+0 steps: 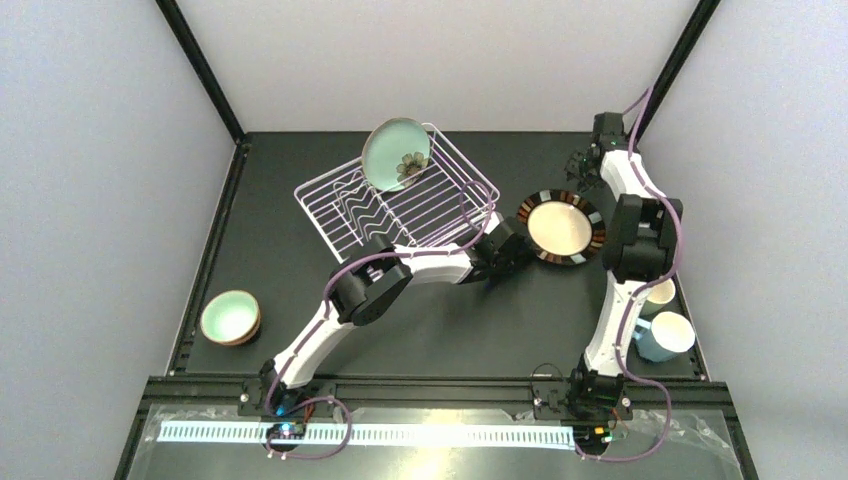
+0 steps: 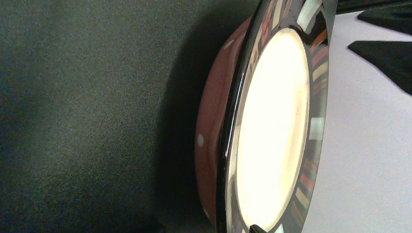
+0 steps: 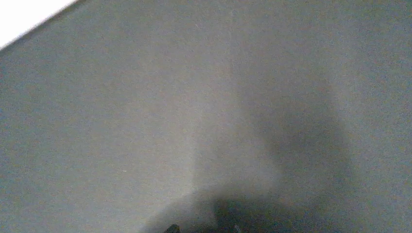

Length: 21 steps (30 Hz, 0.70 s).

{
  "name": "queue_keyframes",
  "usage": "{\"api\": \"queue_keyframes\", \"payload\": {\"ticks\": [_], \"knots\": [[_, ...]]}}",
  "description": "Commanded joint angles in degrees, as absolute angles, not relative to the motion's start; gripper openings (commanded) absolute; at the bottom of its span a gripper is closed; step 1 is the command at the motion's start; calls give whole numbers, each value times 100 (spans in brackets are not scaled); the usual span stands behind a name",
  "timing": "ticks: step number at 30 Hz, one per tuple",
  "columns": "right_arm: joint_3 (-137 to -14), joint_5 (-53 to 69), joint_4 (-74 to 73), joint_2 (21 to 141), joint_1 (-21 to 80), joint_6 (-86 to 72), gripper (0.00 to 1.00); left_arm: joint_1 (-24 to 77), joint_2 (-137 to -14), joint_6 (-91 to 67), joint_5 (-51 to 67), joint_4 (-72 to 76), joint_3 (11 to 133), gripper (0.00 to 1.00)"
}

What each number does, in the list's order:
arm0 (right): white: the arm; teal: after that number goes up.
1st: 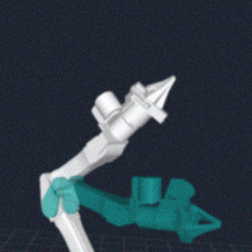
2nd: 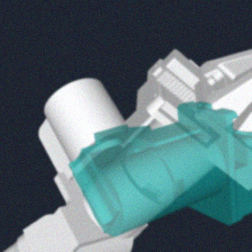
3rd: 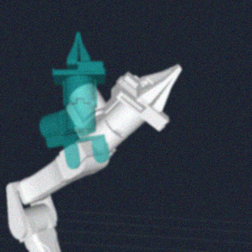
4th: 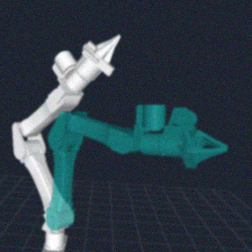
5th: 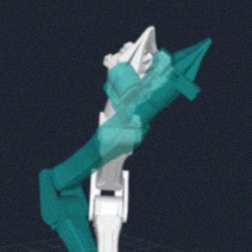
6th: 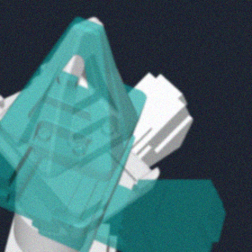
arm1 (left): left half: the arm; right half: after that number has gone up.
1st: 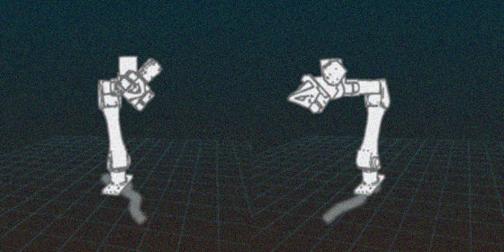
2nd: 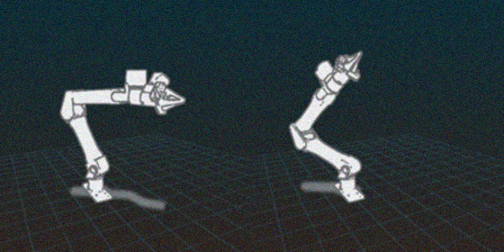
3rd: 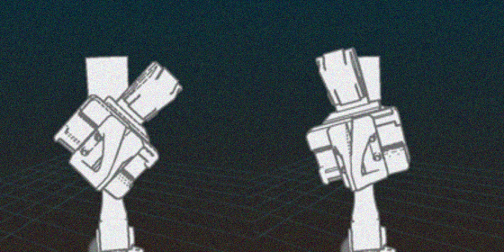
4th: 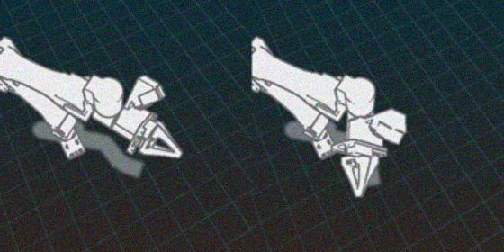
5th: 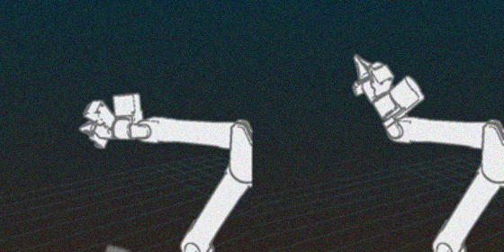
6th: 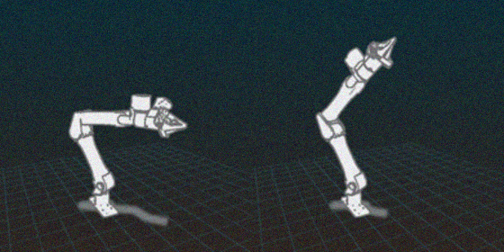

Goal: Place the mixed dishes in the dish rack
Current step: Grab the plate from the plate.

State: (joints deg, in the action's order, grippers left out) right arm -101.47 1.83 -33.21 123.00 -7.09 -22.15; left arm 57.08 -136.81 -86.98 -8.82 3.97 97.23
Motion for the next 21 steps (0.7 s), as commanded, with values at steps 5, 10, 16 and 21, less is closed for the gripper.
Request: {"api": "queue_keyframes", "payload": {"ticks": [5,10,16,21], "knots": [[-10233,-63,-3559,12762,-738,-2167,65,5421,-13428,-8517,-1064,311,9656,99],[-9914,-26,-3380,12650,-738,-2218,65,5355,-13496,-8491,-1035,320,9748,99],[-9571,-19,-3286,12574,-738,-2168,65,5335,-13660,-8376,-935,279,10023,99],[-9322,48,-3182,12483,-738,-2183,65,5326,-13728,-8354,-843,263,10138,99]]}}
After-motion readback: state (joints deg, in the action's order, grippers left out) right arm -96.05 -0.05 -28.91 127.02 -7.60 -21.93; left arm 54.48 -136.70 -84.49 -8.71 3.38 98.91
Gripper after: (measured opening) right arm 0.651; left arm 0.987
